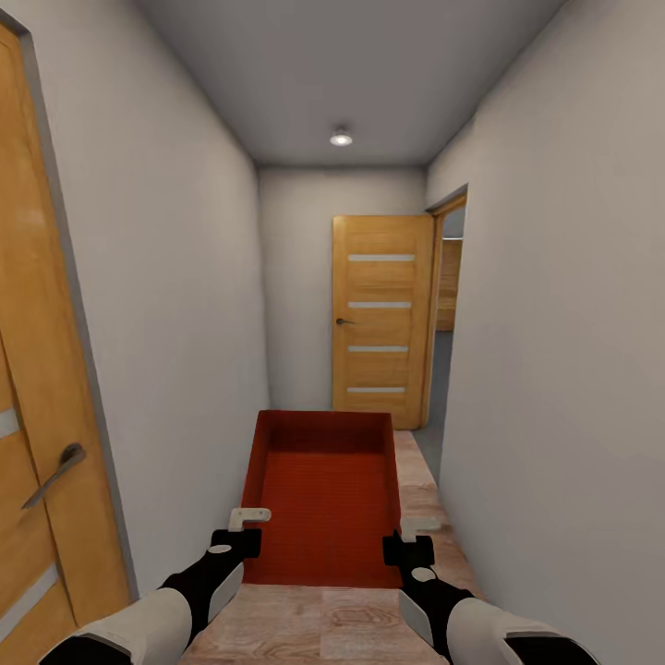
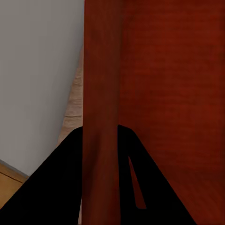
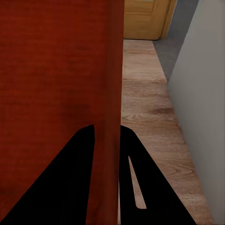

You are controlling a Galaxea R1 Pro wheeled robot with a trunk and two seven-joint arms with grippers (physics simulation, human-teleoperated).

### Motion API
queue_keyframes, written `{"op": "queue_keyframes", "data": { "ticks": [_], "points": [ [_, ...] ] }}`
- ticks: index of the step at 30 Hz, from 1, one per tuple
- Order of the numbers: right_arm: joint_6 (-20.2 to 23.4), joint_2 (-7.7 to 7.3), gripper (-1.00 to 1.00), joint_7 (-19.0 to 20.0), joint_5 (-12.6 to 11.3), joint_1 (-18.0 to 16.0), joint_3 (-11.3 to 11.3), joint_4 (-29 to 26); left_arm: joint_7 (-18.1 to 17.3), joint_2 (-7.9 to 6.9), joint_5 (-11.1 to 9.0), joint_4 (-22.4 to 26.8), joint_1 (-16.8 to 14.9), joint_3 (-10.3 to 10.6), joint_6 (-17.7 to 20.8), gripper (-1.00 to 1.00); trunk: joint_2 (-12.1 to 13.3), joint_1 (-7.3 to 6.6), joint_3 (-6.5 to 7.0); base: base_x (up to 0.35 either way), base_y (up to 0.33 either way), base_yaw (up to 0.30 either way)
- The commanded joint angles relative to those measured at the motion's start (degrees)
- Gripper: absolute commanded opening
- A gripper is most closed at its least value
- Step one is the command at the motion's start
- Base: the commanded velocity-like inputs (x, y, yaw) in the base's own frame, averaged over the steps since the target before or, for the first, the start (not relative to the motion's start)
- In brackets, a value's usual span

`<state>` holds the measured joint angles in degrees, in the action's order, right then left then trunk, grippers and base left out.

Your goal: Move the two storage containers from the living room to the garage. In the garage, place one container on the floor and stack the other container on top of it (either order is fine).

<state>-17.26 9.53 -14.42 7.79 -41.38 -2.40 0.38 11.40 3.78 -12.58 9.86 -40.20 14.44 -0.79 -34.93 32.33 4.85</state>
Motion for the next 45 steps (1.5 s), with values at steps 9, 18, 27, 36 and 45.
{"op": "queue_keyframes", "data": {
  "ticks": [9, 18, 27, 36, 45],
  "points": [
    [-2.1, -0.74, -1.0, -0.4, 0.4, 0.0, -1.5, -0.1, 1.2, -0.53, -2.6, -0.2, -0.1, -3.1, -0.1, -1.0, 0.0, 0.05, -0.01, 0.323, 0.0, 0.0],
    [-2.1, -0.74, -1.0, -0.4, 0.4, 0.0, -1.5, -0.1, 1.2, -0.53, -2.6, -0.2, -0.1, -3.1, -0.1, -1.0, 0.0, 0.05, -0.01, 0.323, 0.0, 0.0],
    [-2.1, -0.74, -1.0, -0.4, 0.4, 0.0, -1.5, -0.1, 1.2, -0.53, -2.6, -0.2, -0.1, -3.1, -0.1, -1.0, 0.0, 0.05, -0.01, 0.323, 0.0, 0.0],
    [-2.1, -0.74, -1.0, -0.4, 0.3, 0.0, -1.5, -0.1, 1.2, -0.53, -2.6, -0.2, -0.1, -3.1, -0.1, -1.0, 0.0, 0.05, -0.01, 0.323, 0.0, 0.0],
    [-2.1, -0.83, -1.0, -0.4, 0.3, 0.0, -1.5, -0.1, 1.2, -0.53, -2.6, -0.2, -0.1, -3.1, -0.1, -1.0, 0.0, 0.05, -0.01, 0.323, 0.0, 0.0]
  ]
}}
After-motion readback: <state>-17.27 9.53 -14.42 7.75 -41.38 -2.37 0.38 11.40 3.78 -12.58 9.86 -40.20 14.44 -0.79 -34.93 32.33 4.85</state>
